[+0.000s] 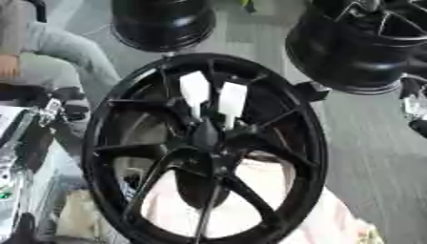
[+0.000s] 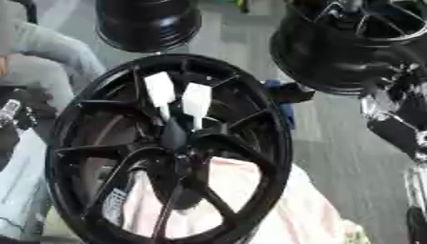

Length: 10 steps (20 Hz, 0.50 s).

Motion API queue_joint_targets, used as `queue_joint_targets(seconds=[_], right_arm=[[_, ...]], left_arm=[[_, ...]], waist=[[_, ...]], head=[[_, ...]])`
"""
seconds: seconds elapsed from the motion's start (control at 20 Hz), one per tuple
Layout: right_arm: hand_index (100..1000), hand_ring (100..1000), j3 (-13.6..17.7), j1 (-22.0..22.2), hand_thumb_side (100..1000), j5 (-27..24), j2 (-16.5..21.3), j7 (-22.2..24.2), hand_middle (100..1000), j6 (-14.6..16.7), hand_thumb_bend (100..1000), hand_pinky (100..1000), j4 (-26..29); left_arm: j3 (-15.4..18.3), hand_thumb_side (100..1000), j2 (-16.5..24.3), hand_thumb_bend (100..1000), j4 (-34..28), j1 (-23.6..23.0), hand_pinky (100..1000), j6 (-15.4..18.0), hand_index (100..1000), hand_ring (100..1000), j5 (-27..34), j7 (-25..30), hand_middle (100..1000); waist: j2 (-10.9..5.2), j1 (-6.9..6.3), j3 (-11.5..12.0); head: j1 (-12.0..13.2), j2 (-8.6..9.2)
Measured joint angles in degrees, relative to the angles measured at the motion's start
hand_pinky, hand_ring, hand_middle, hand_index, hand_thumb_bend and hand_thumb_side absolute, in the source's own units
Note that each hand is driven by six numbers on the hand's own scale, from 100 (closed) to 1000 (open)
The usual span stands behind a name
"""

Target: Pull the pin out of the wheel hub.

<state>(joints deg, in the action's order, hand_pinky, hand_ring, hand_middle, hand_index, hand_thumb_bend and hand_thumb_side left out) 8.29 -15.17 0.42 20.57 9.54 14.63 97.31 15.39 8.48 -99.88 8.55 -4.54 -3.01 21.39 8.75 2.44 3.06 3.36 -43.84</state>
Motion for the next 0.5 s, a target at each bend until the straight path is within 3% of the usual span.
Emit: queue_joint_targets(seconds=[0.25, 0.5], right_arm=[[970, 837, -4.6, -5.0, 100, 0.4, 10.6, 4.7, 868, -0.1, 100, 808, 0.1], [971, 839, -12.1, -12.3, 100, 0.4, 21.0, 12.5, 872, -0.1, 100, 808, -1.1]], left_arm=[[0.0, 769, 0.0, 118, 0.0, 0.0, 771, 0.0, 824, 717, 0.0, 0.2, 738], [-0.4, 769, 0.0, 117, 0.0, -0.2, 772, 0.1, 824, 717, 0.0, 0.5, 738]], waist=[[-0.42, 0.13, 0.5], [-0.89, 0.51, 1.0]], head=[[0.0, 0.0], [-0.3, 0.0]])
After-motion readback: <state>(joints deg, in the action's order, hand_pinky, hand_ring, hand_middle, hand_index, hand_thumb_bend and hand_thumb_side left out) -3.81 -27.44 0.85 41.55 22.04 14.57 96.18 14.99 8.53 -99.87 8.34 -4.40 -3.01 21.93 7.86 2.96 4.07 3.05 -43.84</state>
